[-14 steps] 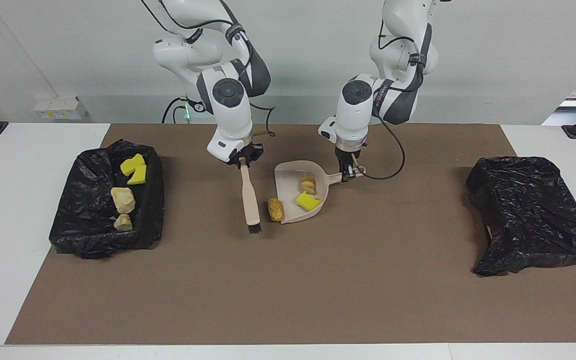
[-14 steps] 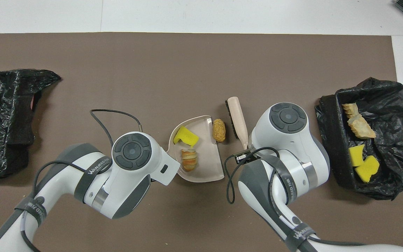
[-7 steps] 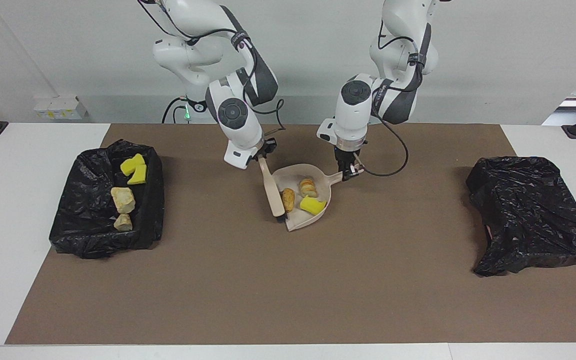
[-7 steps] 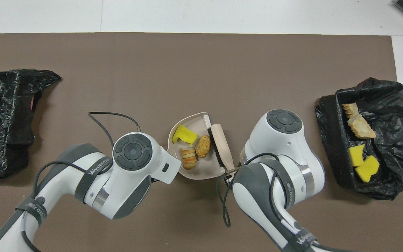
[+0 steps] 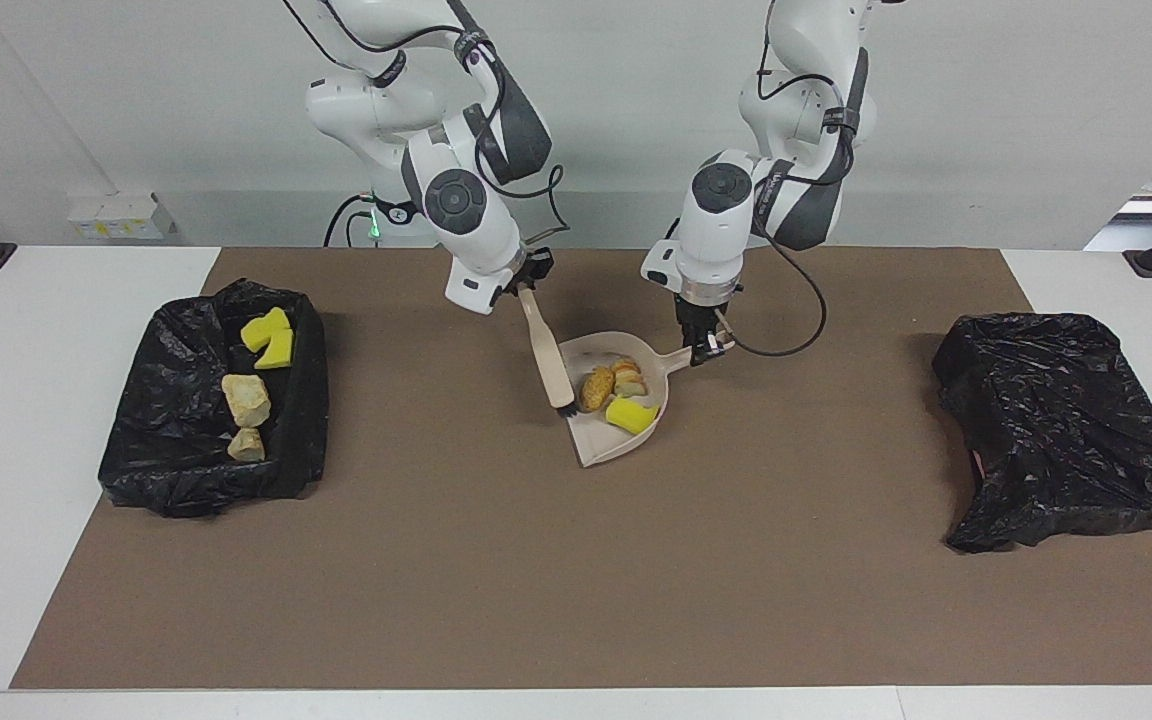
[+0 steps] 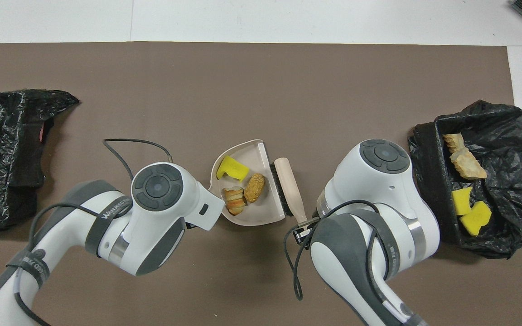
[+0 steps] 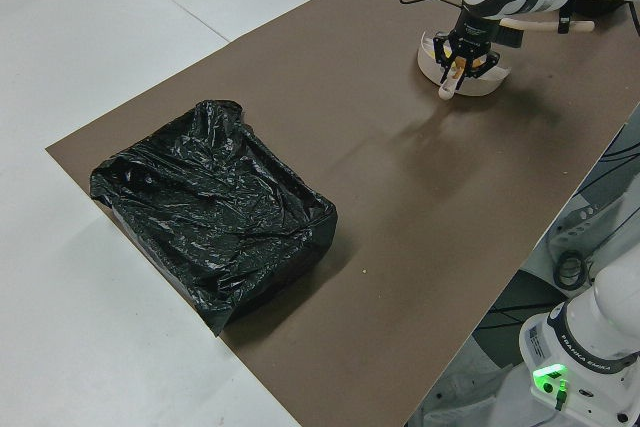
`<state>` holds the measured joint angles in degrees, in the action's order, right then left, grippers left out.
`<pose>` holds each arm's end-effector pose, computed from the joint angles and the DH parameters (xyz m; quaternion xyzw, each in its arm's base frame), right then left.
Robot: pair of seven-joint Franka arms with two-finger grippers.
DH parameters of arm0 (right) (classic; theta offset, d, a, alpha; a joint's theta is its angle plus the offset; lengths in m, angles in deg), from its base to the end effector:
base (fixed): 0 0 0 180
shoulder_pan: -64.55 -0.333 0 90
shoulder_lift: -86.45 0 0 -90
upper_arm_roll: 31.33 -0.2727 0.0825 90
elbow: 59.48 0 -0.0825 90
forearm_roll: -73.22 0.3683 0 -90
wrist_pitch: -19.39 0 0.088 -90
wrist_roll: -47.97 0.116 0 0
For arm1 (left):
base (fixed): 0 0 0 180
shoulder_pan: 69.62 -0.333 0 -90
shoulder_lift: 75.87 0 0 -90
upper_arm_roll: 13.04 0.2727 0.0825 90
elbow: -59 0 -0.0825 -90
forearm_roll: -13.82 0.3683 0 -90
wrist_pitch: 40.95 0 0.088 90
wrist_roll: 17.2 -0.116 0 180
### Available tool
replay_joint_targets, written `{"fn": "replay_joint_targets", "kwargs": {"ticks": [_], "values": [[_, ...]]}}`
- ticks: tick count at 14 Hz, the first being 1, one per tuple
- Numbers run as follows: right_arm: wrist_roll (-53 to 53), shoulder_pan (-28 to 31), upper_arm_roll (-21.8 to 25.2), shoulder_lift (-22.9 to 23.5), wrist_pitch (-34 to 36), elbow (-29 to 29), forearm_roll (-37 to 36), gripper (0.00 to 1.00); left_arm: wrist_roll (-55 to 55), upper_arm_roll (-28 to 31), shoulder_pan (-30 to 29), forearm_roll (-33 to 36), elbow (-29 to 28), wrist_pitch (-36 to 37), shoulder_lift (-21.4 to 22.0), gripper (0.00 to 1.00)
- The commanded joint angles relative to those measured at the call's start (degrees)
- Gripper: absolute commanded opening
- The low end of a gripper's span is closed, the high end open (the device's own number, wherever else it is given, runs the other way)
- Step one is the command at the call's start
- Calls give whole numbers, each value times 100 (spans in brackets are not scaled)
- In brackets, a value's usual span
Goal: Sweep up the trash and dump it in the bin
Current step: 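Carry the loaded dustpan over the nearer black bag with the left gripper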
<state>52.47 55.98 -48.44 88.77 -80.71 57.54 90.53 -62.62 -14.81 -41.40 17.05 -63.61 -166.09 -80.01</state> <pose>0.4398 0.2436 0.3602 -0.9666 -0.1301 0.1973 0.0996 0.4613 -0.2633 0.3264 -0.7807 0.6244 0.0168 0.0196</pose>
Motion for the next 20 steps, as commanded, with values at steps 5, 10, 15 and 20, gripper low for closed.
{"fn": "replay_joint_targets", "kwargs": {"ticks": [5, 10, 15, 20], "values": [[2325, -898, -90, -818, -368, 741, -535, 0, -1749, -16, -1326, -332, 1185, 734, -306, 0], [2635, -1892, -90, -1453, -624, 1446, -124, 0, -2733, -7, -2266, -464, 2091, 1543, -350, 0], [3354, -2298, -90, -1401, -1299, 2025, 289, 0, -4015, -16, -3224, -464, 2767, 2018, -526, 0], [3488, -2597, -90, -1190, -1934, 2246, 414, 0, -5466, 2, -4331, -420, 3269, 2336, -772, 0]]}}
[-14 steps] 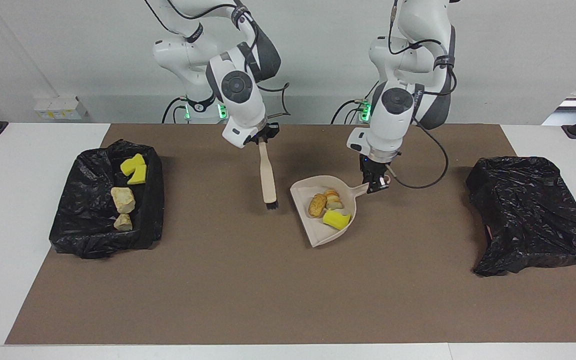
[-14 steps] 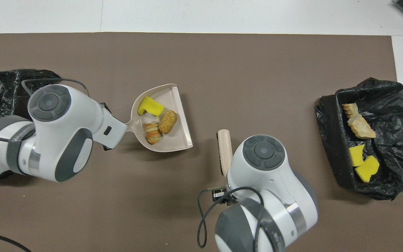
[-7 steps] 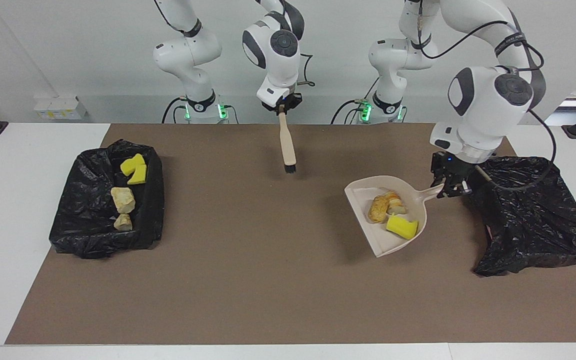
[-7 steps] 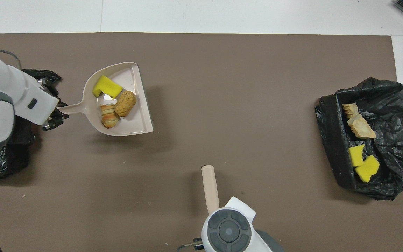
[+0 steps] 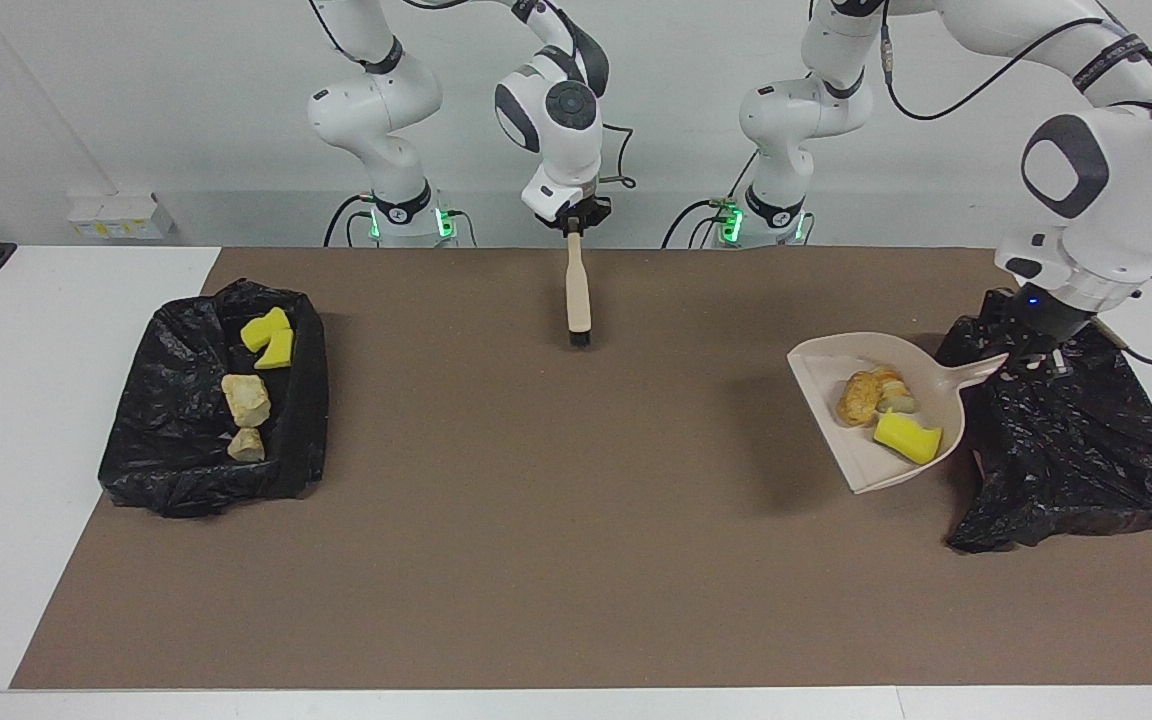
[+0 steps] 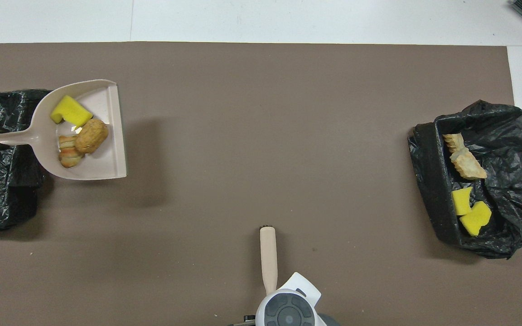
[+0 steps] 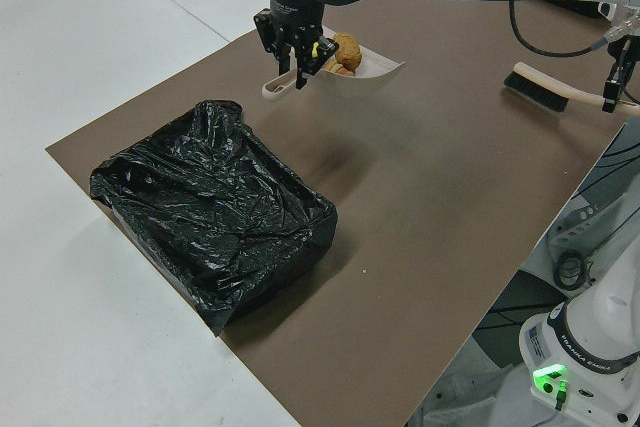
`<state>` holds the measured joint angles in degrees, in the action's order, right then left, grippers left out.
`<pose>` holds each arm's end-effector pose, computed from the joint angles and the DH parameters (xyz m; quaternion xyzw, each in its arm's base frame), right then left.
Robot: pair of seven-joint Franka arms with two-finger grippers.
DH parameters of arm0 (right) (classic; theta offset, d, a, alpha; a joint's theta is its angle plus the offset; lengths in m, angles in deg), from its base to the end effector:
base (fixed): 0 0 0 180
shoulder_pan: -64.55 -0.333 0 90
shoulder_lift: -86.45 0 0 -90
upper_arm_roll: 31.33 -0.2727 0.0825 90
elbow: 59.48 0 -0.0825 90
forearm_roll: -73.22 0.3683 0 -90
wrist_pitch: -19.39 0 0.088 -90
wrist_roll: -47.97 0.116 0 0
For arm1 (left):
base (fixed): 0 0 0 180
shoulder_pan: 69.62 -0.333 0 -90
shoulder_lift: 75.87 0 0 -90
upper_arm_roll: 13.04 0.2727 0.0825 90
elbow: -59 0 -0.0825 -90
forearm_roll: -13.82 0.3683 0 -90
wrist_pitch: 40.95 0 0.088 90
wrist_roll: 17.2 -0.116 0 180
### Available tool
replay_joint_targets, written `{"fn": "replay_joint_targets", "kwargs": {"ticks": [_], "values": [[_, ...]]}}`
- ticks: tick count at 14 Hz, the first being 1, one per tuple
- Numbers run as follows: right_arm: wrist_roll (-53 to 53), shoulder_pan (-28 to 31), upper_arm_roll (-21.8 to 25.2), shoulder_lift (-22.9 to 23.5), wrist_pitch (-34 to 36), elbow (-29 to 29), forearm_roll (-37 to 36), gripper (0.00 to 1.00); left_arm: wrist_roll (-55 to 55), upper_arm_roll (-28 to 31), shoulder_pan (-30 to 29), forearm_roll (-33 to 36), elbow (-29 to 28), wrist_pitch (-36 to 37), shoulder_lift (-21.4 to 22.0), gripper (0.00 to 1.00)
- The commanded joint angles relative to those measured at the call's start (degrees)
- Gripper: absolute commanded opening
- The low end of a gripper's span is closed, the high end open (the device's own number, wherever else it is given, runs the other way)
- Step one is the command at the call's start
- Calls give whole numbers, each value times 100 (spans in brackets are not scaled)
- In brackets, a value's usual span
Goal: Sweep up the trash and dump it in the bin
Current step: 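Carry the loaded dustpan over the nearer black bag with the left gripper, then tilt the dustpan with the left gripper to dump debris into the bag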
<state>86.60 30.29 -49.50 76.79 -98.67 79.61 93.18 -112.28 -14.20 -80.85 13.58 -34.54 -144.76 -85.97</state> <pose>0.2529 0.3582 0.3126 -0.9879 -0.0173 0.1536 0.0123 0.5855 0.1043 0.4646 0.7377 -0.6752 0.0039 0.0011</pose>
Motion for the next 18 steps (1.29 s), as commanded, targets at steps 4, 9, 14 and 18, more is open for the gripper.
{"fn": "replay_joint_targets", "kwargs": {"ticks": [4, 9, 14, 18], "values": [[14, -37, 16, 8, -165, 48, 149, 35, -1662, -33, -1196, 224, 854, 115, -413, 0], [22, -37, 16, 51, -305, 39, 149, 50, -1882, -33, -1462, 1462, 1409, -297, -739, 0], [-13, 839, 69, 298, -296, -522, 43, 82, -1603, -33, -1374, 2746, 1163, -992, -669, 0], [-57, 2052, 69, 359, -253, -1119, -719, 100, -698, -33, -1146, 3817, 787, -1045, -476, 0]]}}
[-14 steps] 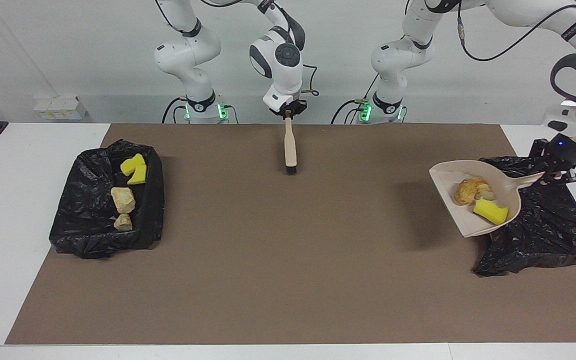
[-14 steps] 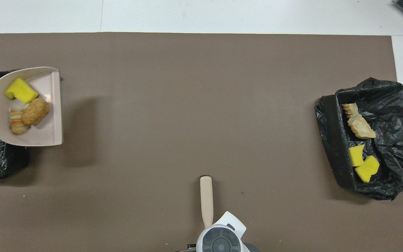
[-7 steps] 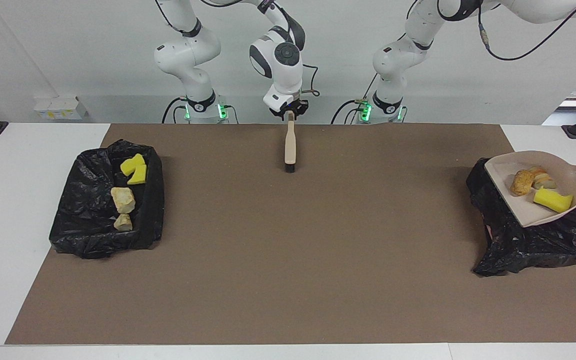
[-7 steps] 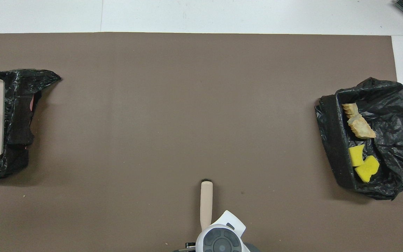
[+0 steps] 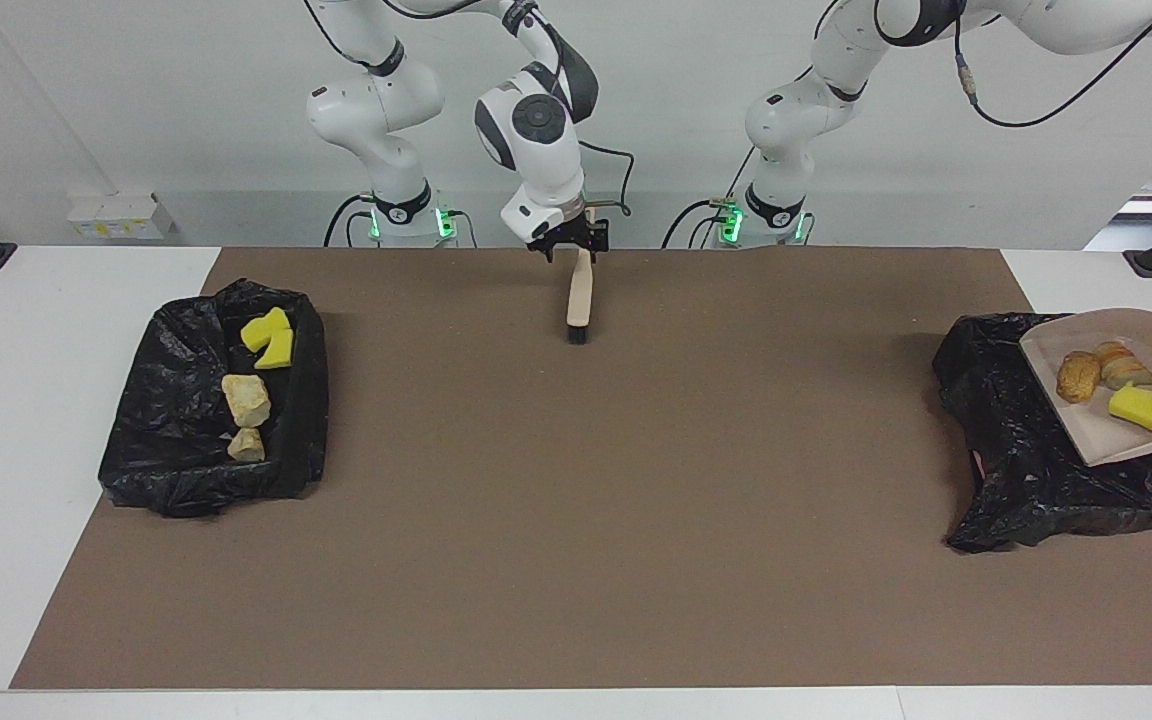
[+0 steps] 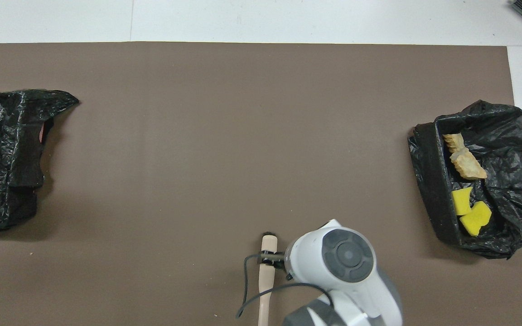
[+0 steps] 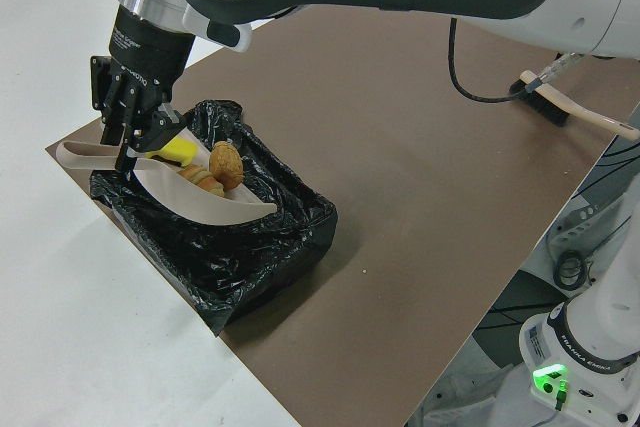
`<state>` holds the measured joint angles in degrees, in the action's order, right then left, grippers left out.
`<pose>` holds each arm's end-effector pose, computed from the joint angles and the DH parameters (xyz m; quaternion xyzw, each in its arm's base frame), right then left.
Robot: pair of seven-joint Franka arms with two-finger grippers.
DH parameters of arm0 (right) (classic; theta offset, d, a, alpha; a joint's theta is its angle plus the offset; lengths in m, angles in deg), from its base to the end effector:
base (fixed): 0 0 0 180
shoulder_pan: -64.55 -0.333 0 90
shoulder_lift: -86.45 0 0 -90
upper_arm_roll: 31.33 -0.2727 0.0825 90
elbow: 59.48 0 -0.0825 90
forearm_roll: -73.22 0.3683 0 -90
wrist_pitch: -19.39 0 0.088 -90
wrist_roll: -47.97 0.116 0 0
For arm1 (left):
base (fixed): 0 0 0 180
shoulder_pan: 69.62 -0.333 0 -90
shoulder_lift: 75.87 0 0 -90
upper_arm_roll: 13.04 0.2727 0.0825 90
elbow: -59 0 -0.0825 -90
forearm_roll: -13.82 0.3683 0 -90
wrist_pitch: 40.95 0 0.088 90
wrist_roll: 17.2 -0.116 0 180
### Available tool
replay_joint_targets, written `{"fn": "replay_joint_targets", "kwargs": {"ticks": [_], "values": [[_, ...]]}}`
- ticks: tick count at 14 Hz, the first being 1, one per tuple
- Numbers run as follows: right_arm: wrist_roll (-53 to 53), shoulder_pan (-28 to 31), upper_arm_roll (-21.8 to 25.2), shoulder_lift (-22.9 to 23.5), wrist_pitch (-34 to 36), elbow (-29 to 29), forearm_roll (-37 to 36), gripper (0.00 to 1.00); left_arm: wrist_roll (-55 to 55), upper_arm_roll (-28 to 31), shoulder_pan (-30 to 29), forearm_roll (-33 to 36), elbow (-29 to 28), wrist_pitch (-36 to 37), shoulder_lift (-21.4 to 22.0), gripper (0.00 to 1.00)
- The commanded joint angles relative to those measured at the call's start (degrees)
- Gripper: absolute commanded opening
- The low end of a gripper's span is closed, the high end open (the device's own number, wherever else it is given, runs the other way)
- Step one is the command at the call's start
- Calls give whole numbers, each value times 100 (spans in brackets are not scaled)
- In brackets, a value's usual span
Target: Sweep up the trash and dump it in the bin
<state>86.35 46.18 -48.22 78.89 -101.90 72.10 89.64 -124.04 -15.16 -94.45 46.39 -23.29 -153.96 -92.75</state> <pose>0.3843 0.2898 0.3550 -0.9889 0.1060 0.0804 0.0661 0.5832 0.2895 0.5121 -0.6574 0.6961 0.1898 0.2176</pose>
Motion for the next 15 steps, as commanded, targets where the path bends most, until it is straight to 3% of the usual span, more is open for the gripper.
{"fn": "replay_joint_targets", "kwargs": {"ticks": [1, 3, 7, 11, 15], "values": [[-32, 701, -51, 185, 88, -526, -507, 100, 776, 63, 267, 844, -523, -178, 316, 0], [-189, 1289, -59, 334, 115, -1008, -640, 100, 1225, 63, 329, 1293, -927, -336, 536, 0], [-1086, 1854, -50, 572, 1010, -2160, -1288, 100, 1718, 63, 496, 2303, -1167, -293, 721, 0], [-1114, 2091, -24, 546, 1888, -2995, -1712, 100, 2842, 63, 1066, 3324, -1360, 575, 941, 0], [-1114, 2276, -15, 476, 2407, -3550, -1913, 100, 3249, 10, 1463, 3502, -1342, 1534, 1134, 0]]}}
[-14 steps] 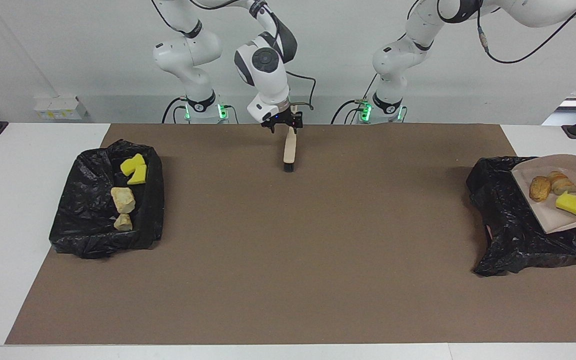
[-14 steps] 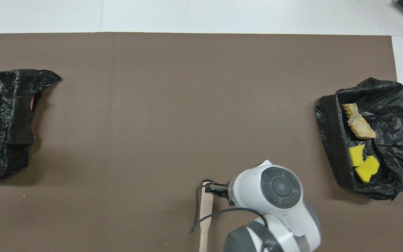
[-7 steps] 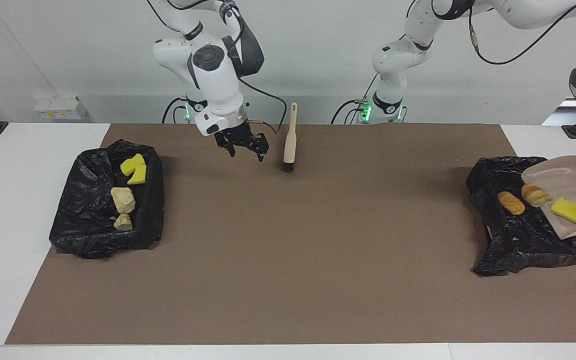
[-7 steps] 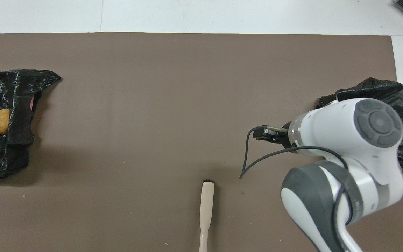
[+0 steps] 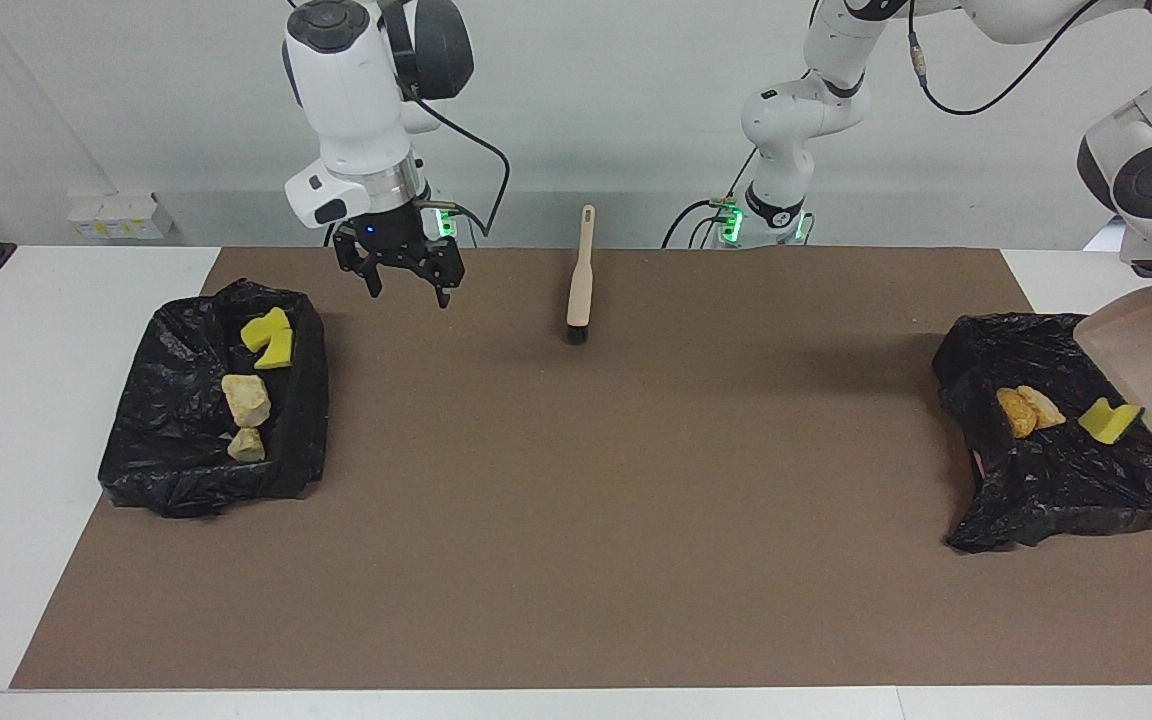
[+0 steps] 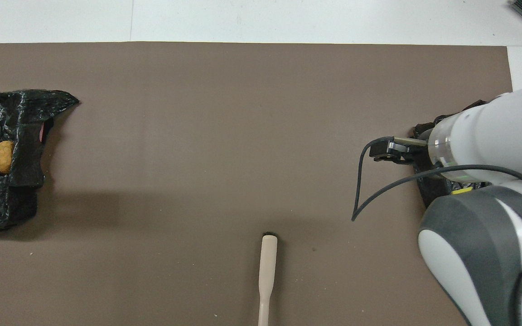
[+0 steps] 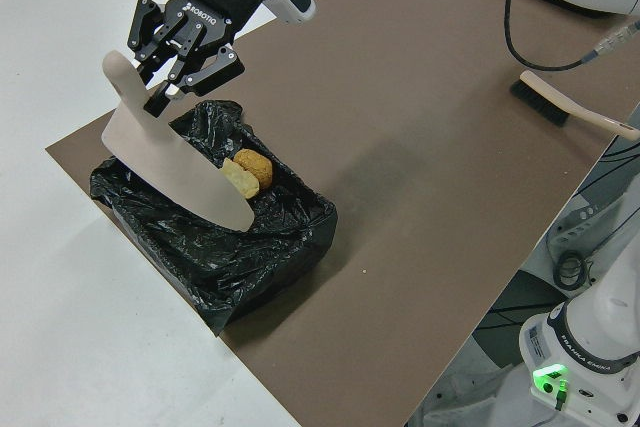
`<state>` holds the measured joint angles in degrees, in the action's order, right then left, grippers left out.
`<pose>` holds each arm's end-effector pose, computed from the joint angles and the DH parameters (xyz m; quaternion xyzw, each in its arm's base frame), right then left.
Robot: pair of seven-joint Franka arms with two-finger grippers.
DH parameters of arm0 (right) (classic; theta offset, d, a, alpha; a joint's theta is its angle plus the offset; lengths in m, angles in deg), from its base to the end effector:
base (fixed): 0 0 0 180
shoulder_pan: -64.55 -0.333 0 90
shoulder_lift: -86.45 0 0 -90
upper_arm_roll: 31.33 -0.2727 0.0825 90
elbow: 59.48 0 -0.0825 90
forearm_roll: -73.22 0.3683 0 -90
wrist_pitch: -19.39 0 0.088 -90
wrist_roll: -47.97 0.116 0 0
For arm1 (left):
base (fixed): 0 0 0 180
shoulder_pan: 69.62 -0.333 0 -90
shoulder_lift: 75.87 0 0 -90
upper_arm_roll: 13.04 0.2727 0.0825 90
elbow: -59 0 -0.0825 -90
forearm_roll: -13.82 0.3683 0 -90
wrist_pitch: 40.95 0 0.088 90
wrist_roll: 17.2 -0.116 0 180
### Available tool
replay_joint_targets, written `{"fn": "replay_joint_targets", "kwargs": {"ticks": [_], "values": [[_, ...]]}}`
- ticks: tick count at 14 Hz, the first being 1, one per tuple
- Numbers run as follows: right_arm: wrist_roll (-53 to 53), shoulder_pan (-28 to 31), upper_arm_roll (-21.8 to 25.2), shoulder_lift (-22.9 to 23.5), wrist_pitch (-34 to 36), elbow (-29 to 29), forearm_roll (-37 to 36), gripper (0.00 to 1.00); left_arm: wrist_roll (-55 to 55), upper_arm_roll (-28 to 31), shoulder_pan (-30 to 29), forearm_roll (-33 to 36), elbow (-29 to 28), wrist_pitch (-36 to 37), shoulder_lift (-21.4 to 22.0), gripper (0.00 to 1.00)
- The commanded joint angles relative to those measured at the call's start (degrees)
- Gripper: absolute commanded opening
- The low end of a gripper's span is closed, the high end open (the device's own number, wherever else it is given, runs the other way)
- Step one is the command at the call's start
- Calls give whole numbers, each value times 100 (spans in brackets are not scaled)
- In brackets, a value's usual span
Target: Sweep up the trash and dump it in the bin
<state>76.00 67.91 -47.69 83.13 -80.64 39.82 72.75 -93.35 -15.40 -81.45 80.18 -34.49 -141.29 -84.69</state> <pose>0.5236 0.1233 0.5429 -0.9908 0.1301 -0.0363 0.0005 0.5740 0.1886 0.5300 -0.6416 0.5505 0.3732 0.3821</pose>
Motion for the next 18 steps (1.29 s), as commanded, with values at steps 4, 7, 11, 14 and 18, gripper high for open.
{"fn": "replay_joint_targets", "kwargs": {"ticks": [4, 7, 11, 14, 18], "values": [[-87, 138, -69, 51, 757, -806, -252, 100, 355, 25, 453, -929, -135, 882, 505, 0], [-227, 147, -69, 95, 888, -1061, -339, 100, 1205, -1, 777, -1570, -117, 1410, 514, 0], [-517, 147, -69, 86, 915, -1070, -489, 100, 2813, -27, 1033, -2792, -169, 1604, 601, 0], [-526, 156, -86, 78, 976, -1070, -445, 100, 3955, -27, 1157, -3794, -222, 1622, 663, 0], [-535, 77, 105, 42, 1301, -1079, -463, 100, 5968, -27, 1437, -4973, -231, 1526, 680, 0]]}}
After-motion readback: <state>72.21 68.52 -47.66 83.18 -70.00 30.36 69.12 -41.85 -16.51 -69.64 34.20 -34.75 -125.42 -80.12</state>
